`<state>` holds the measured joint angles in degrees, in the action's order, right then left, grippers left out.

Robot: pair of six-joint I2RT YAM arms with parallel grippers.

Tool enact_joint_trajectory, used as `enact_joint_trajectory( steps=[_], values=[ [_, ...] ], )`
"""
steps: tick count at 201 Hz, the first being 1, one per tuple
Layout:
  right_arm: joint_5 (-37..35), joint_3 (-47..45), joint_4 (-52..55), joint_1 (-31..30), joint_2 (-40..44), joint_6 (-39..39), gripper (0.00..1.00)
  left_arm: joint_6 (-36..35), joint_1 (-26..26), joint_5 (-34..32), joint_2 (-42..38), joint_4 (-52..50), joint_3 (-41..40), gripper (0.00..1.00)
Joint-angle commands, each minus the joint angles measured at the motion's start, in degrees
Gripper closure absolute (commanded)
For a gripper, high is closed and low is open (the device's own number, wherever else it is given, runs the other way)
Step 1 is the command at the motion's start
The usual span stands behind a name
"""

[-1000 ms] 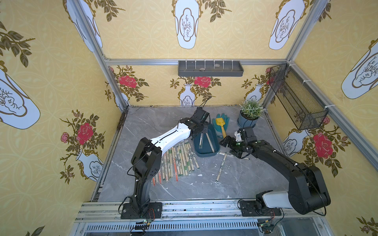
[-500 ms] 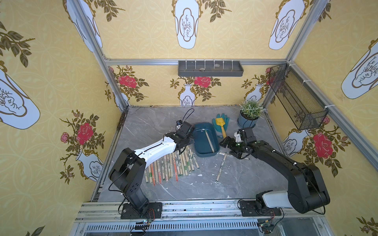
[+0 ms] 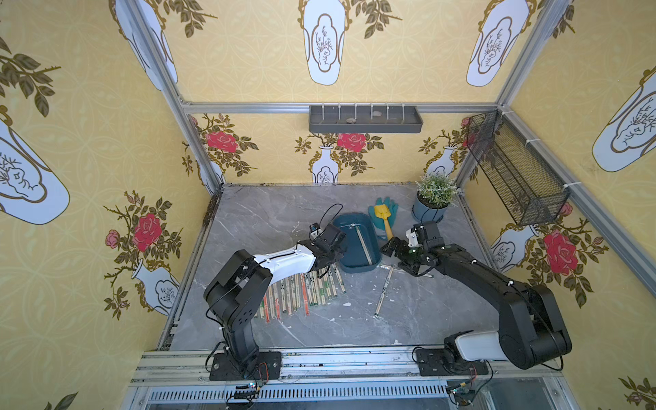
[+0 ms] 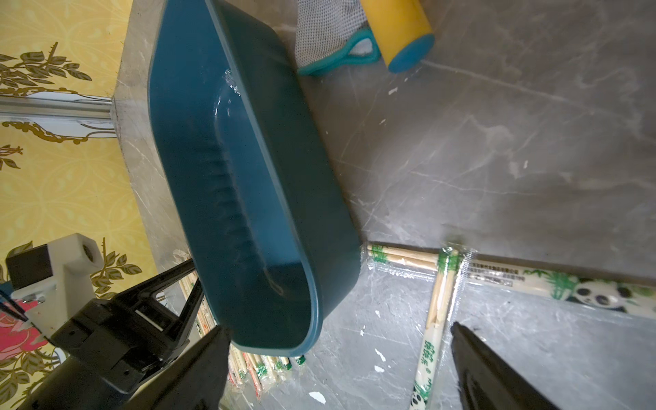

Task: Take the paired disposable chopsticks out of the storage box
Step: Place the paired disposable chopsticks at the center of the board, then pick up the paired disposable chopsticks from the storage box.

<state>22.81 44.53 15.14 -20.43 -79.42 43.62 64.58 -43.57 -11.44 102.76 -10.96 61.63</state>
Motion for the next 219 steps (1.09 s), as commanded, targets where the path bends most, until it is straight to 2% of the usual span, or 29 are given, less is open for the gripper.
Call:
enact_joint_trajectory(
  steps=[1, 27, 43, 79, 109, 137, 195, 219],
  values=[
    [0.22, 0.46, -0.89, 0.03, -0.04, -0.07, 0.03, 0.82, -0.46, 1.3, 1.03, 1.95, -0.45, 0.92],
    [0.29, 0.28, -0.82, 0.03, 0.14, -0.14, 0.02, 0.3, -0.55, 0.85, 0.34, 2.26, -0.94, 0.65],
    [0.34, 0.45, -0.83, 0.03, 0.04, -0.34, 0.03, -0.44, -0.57, -0.18, -1.35, 2.43, -1.5, 0.57],
    [0.18, 0.09, -0.85, 0.03, 0.57, -0.02, 0.03, -3.39, -0.55, -3.37, -5.58, 0.44, -0.89, 0.54],
    [0.0, -0.12, -0.85, 0.12, 0.54, -0.2, 0.02, -11.35, -0.59, -4.03, -5.93, -2.56, 5.15, 0.53],
    [-0.21, -0.47, -1.14, 0.12, 0.63, -0.01, 0.03, -17.7, -0.64, -1.63, -0.57, -8.43, 15.88, 0.51],
    [-0.71, -0.35, 0.11, 0.95, 1.37, -0.63, 0.03, -22.0, -0.82, 3.55, 15.01, -18.35, 35.42, 0.49],
    [-0.75, -0.67, 0.46, 1.09, 2.46, -0.4, 0.03, -22.89, -1.04, 5.63, 20.54, -20.14, 41.1, 0.47]
  ],
)
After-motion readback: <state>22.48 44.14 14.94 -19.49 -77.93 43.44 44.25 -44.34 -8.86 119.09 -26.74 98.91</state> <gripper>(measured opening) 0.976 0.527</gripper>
